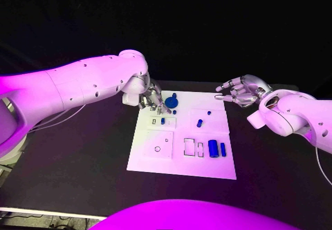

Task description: Assemble the parts on the task board

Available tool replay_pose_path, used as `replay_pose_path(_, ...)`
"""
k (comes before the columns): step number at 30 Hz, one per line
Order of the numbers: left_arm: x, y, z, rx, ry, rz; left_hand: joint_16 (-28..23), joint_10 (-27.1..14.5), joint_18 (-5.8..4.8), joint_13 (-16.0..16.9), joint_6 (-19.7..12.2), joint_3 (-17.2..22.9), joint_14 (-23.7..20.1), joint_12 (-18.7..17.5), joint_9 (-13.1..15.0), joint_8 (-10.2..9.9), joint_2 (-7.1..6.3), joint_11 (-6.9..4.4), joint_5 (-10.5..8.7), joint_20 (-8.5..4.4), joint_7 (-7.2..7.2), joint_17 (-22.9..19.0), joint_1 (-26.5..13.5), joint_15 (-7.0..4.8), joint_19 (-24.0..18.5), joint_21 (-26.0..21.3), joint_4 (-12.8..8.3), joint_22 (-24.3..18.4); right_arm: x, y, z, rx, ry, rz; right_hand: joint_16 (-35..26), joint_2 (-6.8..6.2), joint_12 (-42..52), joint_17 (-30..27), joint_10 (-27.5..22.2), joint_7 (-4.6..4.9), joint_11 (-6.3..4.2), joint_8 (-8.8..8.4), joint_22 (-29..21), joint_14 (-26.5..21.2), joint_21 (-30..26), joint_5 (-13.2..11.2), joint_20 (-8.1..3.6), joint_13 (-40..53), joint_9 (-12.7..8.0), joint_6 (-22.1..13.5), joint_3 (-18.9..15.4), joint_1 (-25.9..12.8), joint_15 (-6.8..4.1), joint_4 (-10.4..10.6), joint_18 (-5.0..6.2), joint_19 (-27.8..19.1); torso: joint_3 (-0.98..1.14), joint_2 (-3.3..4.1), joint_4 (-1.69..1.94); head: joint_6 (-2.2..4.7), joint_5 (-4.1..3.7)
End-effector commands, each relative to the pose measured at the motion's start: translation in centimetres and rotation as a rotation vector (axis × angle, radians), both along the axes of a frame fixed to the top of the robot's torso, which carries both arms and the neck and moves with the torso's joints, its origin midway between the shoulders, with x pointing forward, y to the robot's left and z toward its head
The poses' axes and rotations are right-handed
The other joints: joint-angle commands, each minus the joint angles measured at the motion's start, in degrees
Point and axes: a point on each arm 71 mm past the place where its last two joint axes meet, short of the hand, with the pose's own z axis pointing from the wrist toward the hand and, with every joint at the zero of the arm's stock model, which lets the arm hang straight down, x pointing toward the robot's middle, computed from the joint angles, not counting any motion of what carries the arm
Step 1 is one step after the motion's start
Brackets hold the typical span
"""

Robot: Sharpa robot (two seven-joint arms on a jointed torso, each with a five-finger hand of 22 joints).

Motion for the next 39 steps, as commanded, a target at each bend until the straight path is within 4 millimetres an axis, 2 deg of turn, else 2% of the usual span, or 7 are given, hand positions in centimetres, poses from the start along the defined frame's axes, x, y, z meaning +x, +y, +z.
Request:
replay_pose_path(1,0.6,0.7,1.9,-0.064,-0.059,0.058,-2.79,-3.73,1.43,-3.85,-2.31,-0.8,0.58,-3.16,-1.8,-2.66,0.66,1.14,-0.06,0.88,1.12,1.97,2.49,1.03,-3.01,-3.59,-0.02,-5.31,0.0,-0.1,0.0,-0.002,-0.009,0.01,-0.17,0.36,-0.19,-0.06,-0.41,-0.06,-0.14,0.17,15.05,0.15,0.25,-0.04,0.32,2.31,0.08,-0.41,-0.26,0.43,0.4,-0.02,-0.38,5.89,0.1,-0.03,0.03,0.43,0.04)
replay_pose_path(3,1.1,1.4,2.9,-0.076,-0.107,0.094,-3.06,-4.04,1.47,-4.3,-3.22,-0.74,0.45,-3.64,-3.21,-4.34,1.48,1.66,-0.06,1.41,1.87,1.6,4.44,1.45,-3.0,-4.13,-0.09,-5.78,0.0,-0.2,0.0,-0.002,-0.011,0.007,-0.24,0.39,-0.26,-0.16,-0.51,-0.07,-0.15,0.27,15.05,0.1,0.25,-0.04,0.31,2.19,0.08,-0.5,-0.46,0.41,0.39,0.05,-0.38,5.89,0.12,0.01,0.01,0.6,0.05)
replay_pose_path(11,3.1,3.0,4.5,-0.086,-0.253,0.178,-3.32,-4.07,1.57,-5.16,-4.43,0.11,0.42,-4.17,-6.14,-7.18,2.45,2.39,-0.04,2.07,2.76,1.06,7.46,2.06,-2.66,-4.81,-0.05,-6.36,0.0,-0.3,0.1,-0.001,-0.018,0.0,-0.24,0.39,-0.26,-0.16,-0.51,-0.07,-0.15,0.27,15.05,0.1,0.25,-0.04,0.31,2.19,0.08,-0.5,-0.46,0.41,0.39,0.05,-0.38,5.89,0.01,0.21,-0.1,1.67,0.11)
replay_pose_path(18,4.5,3.2,3.2,-0.062,-0.323,0.206,-2.26,-3.82,1.29,-5.5,-4.76,1.97,1.1,-4.05,-8.0,-8.59,2.66,2.62,-0.02,2.29,3.08,2.23,8.49,2.28,-1.47,-3.95,-0.01,-4.86,0.0,-0.2,0.1,0.001,-0.021,0.003,-0.19,0.39,-0.28,-0.08,-0.52,-0.07,-0.15,0.3,15.05,0.13,0.25,-0.04,0.3,2.16,0.07,-0.53,-0.52,0.41,0.39,0.06,-0.38,5.89,-0.12,0.42,-0.27,2.09,0.23)
replay_pose_path(21,4.8,3.4,2.1,-0.033,-0.307,0.205,-1.68,-3.65,1.14,-5.73,-4.23,4.18,1.45,-3.96,-9.09,-9.03,1.77,2.65,-0.02,2.33,3.12,2.84,8.34,2.31,-0.84,-3.4,0.04,-4.01,0.0,-0.1,0.1,0.002,-0.02,0.005,-0.19,0.39,-0.28,-0.08,-0.52,-0.07,-0.15,0.3,15.05,0.13,0.25,-0.04,0.3,2.16,0.07,-0.53,-0.52,0.41,0.39,0.06,-0.38,5.89,-0.17,0.59,-0.44,2.26,0.48)
replay_pose_path(27,4.9,3.8,0.7,0.033,-0.257,0.192,-0.66,-2.95,0.83,-6.01,-2.04,7.2,1.96,-3.47,-10.31,-8.41,-0.35,2.34,-0.06,2.18,2.69,3.91,4.81,2.09,0.19,-2.29,0.11,-2.25,-0.1,-0.1,0.1,0.003,-0.02,0.006,-0.19,0.39,-0.28,-0.08,-0.52,-0.07,-0.15,0.3,15.05,0.13,0.25,-0.04,0.3,2.16,0.07,-0.53,-0.52,0.41,0.39,0.06,-0.38,5.89,-0.19,0.92,-0.63,2.4,0.81)
replay_pose_path(39,5.0,4.7,-0.2,0.072,-0.239,0.214,0.71,-2.26,0.39,-6.05,0.18,9.97,2.63,-2.77,-10.03,-6.16,-1.31,1.77,-0.07,1.77,2.01,5.51,1.02,1.63,1.43,-0.63,0.15,0.26,-0.1,-0.2,0.1,0.002,-0.02,0.006,-0.19,0.39,-0.28,-0.08,-0.52,-0.07,-0.15,0.3,15.05,0.13,0.25,-0.04,0.3,2.16,0.07,-0.53,-0.52,0.41,0.39,0.06,-0.38,5.89,-0.18,0.87,-0.64,2.27,1.3)
